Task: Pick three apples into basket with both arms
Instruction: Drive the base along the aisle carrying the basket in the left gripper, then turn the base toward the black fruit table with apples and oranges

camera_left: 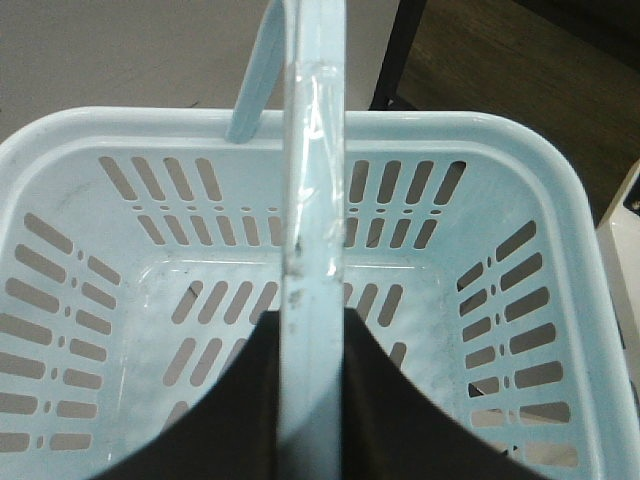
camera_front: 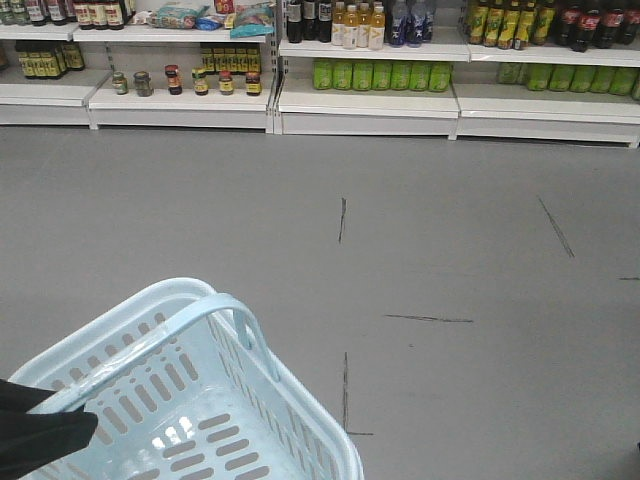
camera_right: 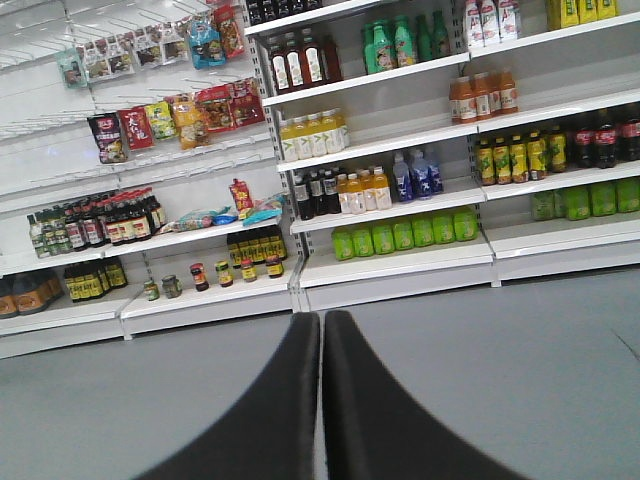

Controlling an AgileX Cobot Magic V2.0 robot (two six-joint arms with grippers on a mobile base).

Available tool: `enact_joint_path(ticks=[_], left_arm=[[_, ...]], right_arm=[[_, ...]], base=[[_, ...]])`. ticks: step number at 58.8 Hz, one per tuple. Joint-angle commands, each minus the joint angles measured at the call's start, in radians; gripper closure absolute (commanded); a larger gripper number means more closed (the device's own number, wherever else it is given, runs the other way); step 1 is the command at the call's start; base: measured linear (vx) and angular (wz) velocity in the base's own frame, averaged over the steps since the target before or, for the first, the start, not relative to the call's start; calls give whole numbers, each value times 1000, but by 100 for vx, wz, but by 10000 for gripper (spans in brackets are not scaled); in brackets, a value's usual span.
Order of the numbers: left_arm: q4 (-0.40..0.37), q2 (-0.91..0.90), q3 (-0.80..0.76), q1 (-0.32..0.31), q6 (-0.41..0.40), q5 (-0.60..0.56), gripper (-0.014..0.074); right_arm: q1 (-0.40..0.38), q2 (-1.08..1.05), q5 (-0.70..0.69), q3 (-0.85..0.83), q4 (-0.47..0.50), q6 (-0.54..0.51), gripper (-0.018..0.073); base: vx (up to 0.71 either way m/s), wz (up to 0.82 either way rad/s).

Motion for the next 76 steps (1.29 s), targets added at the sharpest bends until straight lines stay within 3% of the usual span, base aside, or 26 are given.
enact_joint_path(ticks=[1, 76], left_arm=[[-58, -5, -27, -4, -5, -75, 602], [-58, -5, -27, -4, -5, -75, 602]], right_arm=[[-6, -12, -73, 11, -6, -7, 565], [-6, -12, -73, 11, -6, -7, 565]], base=[[21, -14], [14, -30]])
